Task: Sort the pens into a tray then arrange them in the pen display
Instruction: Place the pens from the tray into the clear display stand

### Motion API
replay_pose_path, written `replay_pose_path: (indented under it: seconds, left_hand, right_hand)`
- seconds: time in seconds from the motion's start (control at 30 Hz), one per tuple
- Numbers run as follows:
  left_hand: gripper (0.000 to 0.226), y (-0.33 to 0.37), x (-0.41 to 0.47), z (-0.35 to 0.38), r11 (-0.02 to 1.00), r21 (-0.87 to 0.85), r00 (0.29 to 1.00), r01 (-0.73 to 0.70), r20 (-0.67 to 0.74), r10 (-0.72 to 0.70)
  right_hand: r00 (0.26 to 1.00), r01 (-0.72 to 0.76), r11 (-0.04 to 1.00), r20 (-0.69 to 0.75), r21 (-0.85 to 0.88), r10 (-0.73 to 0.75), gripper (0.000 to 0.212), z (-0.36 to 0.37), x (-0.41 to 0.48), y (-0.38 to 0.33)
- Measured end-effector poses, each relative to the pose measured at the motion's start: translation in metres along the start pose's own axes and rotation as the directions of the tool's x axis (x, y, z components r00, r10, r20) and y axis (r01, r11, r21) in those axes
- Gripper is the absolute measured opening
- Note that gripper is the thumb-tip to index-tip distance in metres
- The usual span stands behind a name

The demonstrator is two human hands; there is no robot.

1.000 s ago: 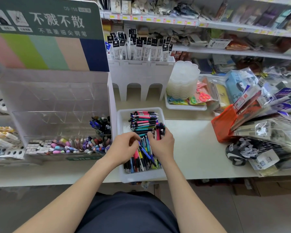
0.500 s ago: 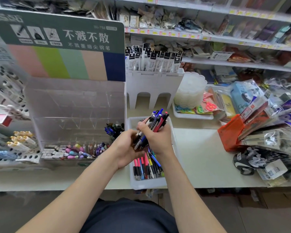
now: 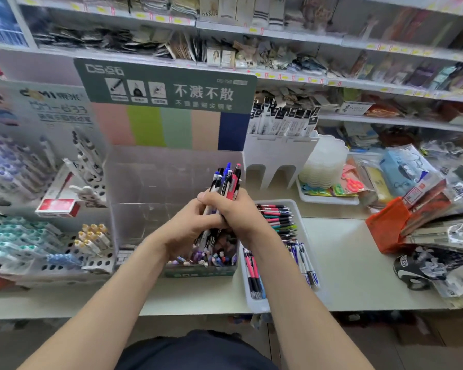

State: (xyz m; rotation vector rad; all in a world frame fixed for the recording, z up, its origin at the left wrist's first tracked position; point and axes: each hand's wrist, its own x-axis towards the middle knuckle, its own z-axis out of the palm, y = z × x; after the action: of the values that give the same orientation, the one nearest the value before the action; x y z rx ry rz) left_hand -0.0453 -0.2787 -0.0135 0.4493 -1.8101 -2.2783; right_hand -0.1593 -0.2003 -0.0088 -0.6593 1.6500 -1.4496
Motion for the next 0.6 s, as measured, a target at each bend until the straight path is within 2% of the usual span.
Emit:
replay_pose_path:
  seconds: [0.13, 0.2, 0.27, 0.33, 0.37, 0.47, 0.6]
  left_hand:
    - [0.017, 0.012, -0.010, -0.020, 0.993, 0.109, 0.998, 0.044, -0.045, -0.039]
    - [0.016, 0.016, -0.015, -0.031, 0.980, 0.188, 0.997, 0.070, -0.054, -0.061]
    - [0.018, 0.018, -0.019, -0.041, 0.970, 0.222, 0.995, 0.100, -0.054, -0.090]
    - [0.012, 0.018, -0.021, -0.052, 0.962, 0.238, 0.990, 0.131, -0.076, -0.116]
    - [0.007, 0.018, -0.023, -0.056, 0.960, 0.245, 0.989, 0.139, -0.088, -0.121]
    - [0.008, 0.017, -0.024, -0.066, 0.962, 0.234, 0.988, 0.138, -0.098, -0.117]
    - [0.013, 0.020, -0.024, -0.070, 0.964, 0.240, 0.993, 0.119, -0.055, -0.108]
  right_hand:
    - [0.998, -0.066, 0.986, 0.007, 0.155, 0.066, 0.022, 0.031, 0.003, -0.004]
    - [0.999, -0.046, 0.971, 0.019, 0.235, 0.043, 0.012, 0.044, 0.002, 0.000]
    - [0.999, 0.022, 0.954, -0.053, 0.299, -0.007, 0.015, 0.055, 0.002, 0.003]
    - [0.980, 0.134, 0.924, -0.184, 0.359, -0.070, 0.029, 0.060, 0.005, 0.006]
    - [0.961, 0.197, 0.907, -0.255, 0.372, -0.104, 0.030, 0.061, 0.006, 0.006]
    - [0.875, 0.354, 0.910, -0.421, 0.216, -0.240, 0.022, 0.060, 0.005, 0.003]
    - [0.809, 0.400, 0.915, -0.488, 0.049, -0.327, 0.019, 0.059, 0.003, -0.002]
